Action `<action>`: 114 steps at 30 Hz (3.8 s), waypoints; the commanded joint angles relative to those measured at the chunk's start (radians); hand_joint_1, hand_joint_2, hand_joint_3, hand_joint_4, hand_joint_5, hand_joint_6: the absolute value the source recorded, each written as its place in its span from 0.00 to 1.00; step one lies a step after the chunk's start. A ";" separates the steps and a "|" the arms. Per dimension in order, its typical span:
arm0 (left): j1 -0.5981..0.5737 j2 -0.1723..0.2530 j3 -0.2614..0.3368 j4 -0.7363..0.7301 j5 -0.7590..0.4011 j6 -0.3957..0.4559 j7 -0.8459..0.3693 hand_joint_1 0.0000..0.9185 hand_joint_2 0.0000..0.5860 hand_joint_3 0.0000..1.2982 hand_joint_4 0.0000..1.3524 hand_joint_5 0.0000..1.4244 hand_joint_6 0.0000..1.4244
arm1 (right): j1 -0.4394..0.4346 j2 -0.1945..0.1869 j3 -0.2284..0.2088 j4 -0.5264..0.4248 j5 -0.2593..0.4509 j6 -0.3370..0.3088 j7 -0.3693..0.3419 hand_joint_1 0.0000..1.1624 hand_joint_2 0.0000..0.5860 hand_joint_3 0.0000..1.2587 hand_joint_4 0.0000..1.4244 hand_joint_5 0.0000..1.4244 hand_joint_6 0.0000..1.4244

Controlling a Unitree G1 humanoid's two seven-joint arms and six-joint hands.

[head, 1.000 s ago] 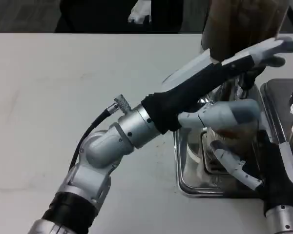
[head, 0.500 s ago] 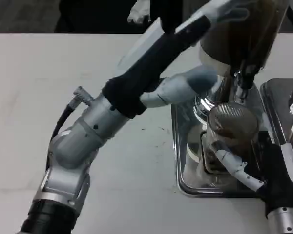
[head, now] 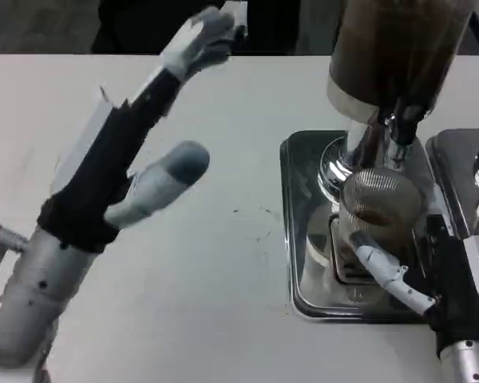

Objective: Grasp the cup under the faucet to collect the drink, then remove the cup.

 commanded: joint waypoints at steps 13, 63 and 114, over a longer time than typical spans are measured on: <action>0.182 0.034 0.010 0.260 0.205 -0.137 0.201 0.00 0.24 0.10 0.00 0.12 0.07 | -0.036 0.005 -0.005 0.029 0.016 -0.035 0.005 0.61 0.34 0.00 0.00 0.00 0.00; 0.229 0.053 -0.052 0.403 0.156 -0.124 0.263 0.00 0.25 0.12 0.02 0.13 0.07 | -0.193 0.069 0.006 0.361 0.020 -0.157 -0.084 0.84 0.32 0.22 0.29 0.28 0.37; 0.237 0.099 -0.104 0.313 0.219 -0.034 0.216 0.00 0.25 0.03 0.00 0.03 0.00 | -0.060 0.122 0.013 0.150 -0.087 -0.233 -0.320 0.95 0.18 0.60 0.58 0.64 0.91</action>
